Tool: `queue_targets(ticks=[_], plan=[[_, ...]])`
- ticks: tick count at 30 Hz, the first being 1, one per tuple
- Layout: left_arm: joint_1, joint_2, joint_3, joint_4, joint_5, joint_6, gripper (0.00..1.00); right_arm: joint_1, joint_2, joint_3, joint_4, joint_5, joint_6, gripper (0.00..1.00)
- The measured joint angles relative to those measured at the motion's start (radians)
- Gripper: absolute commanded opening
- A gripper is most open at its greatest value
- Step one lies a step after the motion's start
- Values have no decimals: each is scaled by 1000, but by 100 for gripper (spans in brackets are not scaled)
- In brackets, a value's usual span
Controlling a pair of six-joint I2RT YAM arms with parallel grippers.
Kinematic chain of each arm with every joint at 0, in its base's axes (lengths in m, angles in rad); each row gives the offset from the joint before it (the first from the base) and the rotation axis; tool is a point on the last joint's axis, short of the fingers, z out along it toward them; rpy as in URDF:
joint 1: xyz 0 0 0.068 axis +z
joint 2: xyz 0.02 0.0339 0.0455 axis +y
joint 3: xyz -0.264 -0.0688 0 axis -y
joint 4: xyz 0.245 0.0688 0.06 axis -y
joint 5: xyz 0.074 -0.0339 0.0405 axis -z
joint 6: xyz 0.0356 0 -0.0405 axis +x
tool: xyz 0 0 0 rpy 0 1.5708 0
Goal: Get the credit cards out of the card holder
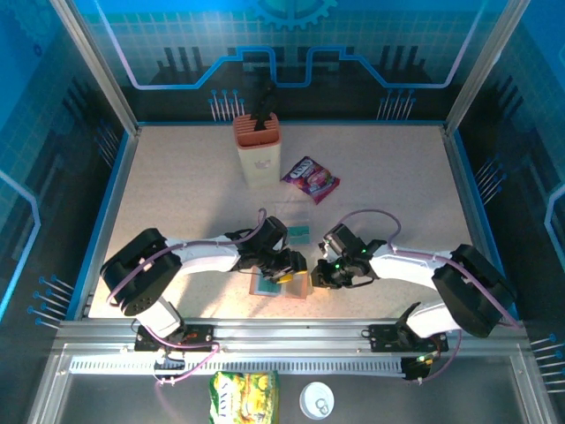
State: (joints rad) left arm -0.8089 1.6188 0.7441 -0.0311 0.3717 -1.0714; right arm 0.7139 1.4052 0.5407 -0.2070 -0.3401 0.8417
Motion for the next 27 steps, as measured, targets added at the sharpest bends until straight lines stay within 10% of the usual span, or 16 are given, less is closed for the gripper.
queue_targets(ticks=[6, 27], plan=[[0, 4, 0, -11, -2, 0, 52, -24, -1, -29, 87, -60, 32, 0], [7, 3, 0, -32, -10, 0, 53, -63, -48, -182, 479, -246, 222, 0]])
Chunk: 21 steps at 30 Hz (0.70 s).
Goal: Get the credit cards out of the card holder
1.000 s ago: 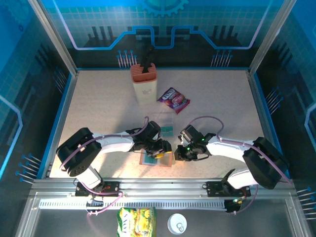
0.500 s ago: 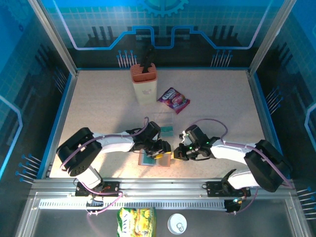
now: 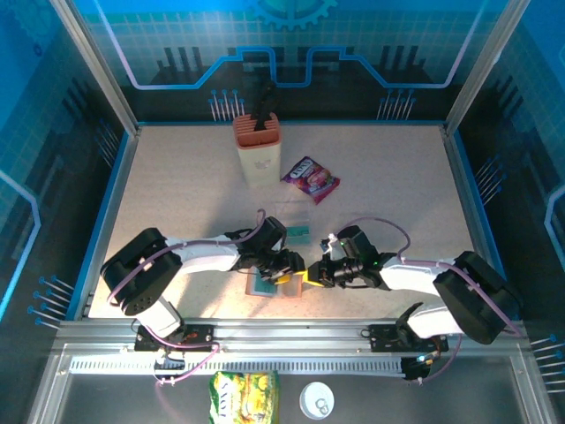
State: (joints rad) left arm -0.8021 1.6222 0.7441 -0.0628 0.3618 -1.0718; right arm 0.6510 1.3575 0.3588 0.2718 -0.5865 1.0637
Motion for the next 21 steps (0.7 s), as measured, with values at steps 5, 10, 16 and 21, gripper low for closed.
queue_targets(ticks=[5, 10, 16, 21], plan=[[2, -13, 0, -14, -3, 0, 53, -9, 4, 26, -63, -7, -51, 0], [11, -62, 7, -68, -17, 5, 53, -47, 4, 101, -206, 6, -168, 0], [21, -141, 34, -125, -34, 24, 54, -96, 35, 142, -325, 24, -270, 0], [39, -217, 34, -167, -62, 35, 54, -107, 55, 178, -425, 52, -336, 0]])
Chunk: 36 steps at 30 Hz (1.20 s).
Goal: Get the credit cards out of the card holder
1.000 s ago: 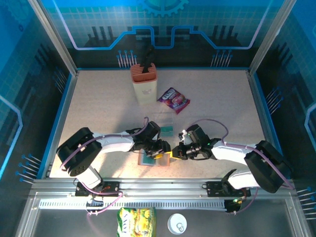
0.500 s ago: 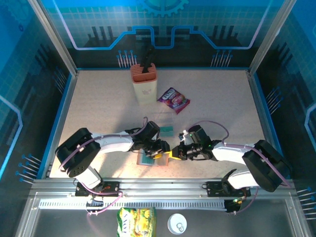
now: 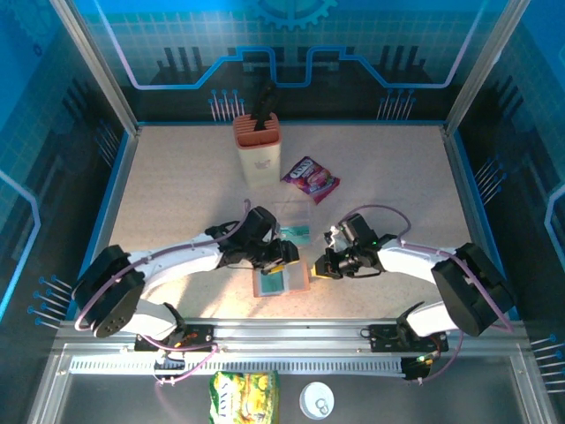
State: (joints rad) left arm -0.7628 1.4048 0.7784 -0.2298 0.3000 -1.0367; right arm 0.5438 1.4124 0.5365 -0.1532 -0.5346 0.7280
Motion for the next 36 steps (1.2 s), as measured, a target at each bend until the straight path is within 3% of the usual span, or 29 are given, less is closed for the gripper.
queue_targets(ticks=[5, 10, 14, 26, 31, 36], plan=[[21, -63, -6, -40, -30, 21, 54, -2, 0, 3, -56, 23, -27, 7], [56, -134, -56, -68, -51, 26, 54, -2, -1, 14, -120, 56, -49, 24], [92, -195, -103, -98, -61, 27, 54, -2, -46, 44, -200, 95, -60, 30], [151, -263, -192, -105, -60, 45, 50, 13, -225, 182, -383, 169, -60, 31], [151, -242, -211, -89, -55, 45, 43, 102, -206, 262, -385, 177, -34, 28], [151, -208, -213, -68, -47, 47, 34, 242, -76, 365, -341, 177, -2, 27]])
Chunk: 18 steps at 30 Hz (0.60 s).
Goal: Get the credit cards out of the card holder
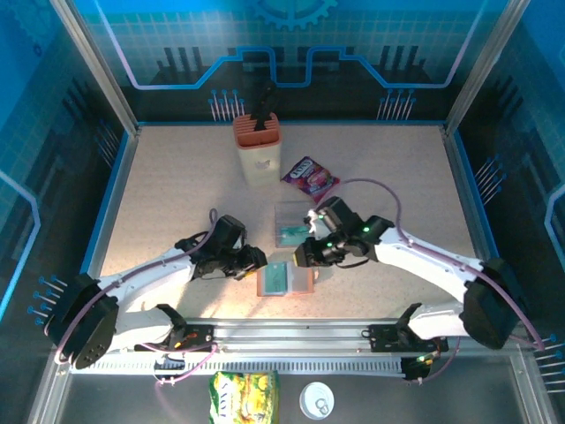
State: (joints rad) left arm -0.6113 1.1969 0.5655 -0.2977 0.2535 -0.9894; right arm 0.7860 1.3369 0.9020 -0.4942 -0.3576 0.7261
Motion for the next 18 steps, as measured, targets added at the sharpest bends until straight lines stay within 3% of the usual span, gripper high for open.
queue_targets(ticks=[6, 18], plan=[[0, 23, -24, 39, 7, 2, 23, 109, 163, 42, 89, 3, 42, 26], [-23, 116, -32, 130, 32, -7, 5, 90, 240, -81, 267, -8, 109, 33]])
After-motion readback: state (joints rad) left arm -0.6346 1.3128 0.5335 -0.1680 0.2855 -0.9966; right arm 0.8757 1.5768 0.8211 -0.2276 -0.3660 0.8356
